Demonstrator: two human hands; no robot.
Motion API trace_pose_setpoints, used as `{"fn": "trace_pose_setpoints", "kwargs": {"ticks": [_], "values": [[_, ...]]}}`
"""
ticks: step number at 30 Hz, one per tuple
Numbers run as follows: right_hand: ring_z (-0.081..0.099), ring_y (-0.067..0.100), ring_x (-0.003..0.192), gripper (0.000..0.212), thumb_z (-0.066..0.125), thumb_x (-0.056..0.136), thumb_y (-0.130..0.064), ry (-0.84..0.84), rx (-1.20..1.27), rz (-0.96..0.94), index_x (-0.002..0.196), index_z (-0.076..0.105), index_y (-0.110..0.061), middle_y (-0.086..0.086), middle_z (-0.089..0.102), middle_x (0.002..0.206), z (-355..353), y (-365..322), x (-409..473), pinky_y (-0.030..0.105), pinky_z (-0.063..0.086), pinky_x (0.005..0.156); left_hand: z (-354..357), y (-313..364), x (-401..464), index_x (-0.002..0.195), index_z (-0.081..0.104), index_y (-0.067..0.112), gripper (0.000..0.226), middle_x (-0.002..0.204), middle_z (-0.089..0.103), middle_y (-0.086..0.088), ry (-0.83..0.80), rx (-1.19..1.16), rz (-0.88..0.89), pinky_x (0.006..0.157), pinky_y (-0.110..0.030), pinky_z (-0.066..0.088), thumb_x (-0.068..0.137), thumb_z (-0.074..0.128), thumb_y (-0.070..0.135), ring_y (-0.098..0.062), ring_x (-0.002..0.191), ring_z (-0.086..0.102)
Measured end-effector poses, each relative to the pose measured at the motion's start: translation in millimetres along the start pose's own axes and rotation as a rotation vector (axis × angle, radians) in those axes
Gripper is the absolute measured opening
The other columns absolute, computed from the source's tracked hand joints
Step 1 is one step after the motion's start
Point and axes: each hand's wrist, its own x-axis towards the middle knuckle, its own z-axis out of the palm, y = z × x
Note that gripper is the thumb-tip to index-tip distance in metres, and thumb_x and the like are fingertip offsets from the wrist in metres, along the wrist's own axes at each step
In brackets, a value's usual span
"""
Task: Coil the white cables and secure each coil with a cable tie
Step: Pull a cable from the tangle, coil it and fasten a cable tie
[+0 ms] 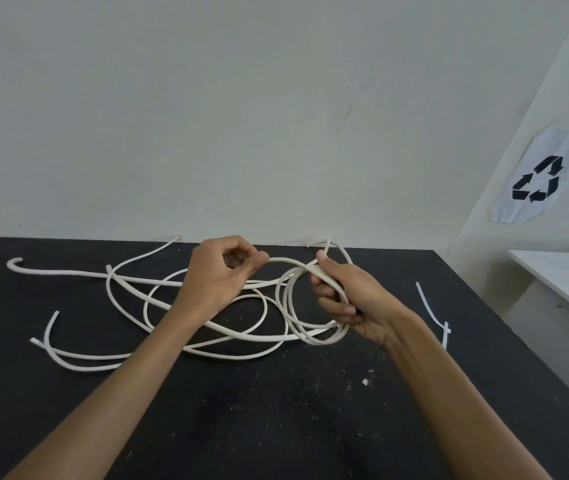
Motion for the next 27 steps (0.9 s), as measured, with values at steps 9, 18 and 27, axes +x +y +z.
{"fn": "trace_pose_setpoints", "kwargs": {"ticks": [9,18,27], "values": [[0.015,0.011,0.041,0.056,0.049,0.108,-0.061,-0.095,0.150,0.060,0.070,0.051,-0.019,-0.002,0.020,0.058,7,2,0,0.026,0.011,0.043,17,17,6,0.083,0.077,0.024,0.016,0.074,0.072,0.011,-0.021,0.091,0.174,0.068,-0.017,0.050,0.095,0.080,0.035,-0.003,0.069,0.064],[0.016,0.013,0.045,0.051,0.055,0.108,-0.054,0.194,0.147,-0.158,0.073,0.044,-0.019,0.000,0.019,0.060,8,2,0,0.025,0.018,0.040,42,26,-9,0.123,0.072,0.001,0.066,0.078,0.068,-0.012,-0.396,-0.602,-0.389,0.084,-0.046,0.064,0.105,0.046,0.060,-0.032,0.080,0.075],[0.023,0.014,0.045,0.046,0.051,0.112,-0.046,0.418,0.074,-0.335,0.086,0.054,-0.008,-0.002,0.025,0.054,19,28,11,0.028,0.018,0.045,60,23,-8,0.125,0.059,0.001,0.028,0.059,0.029,0.006,-0.277,-0.896,-0.560,0.044,-0.021,0.027,0.111,0.052,0.024,-0.006,0.045,0.023]]}}
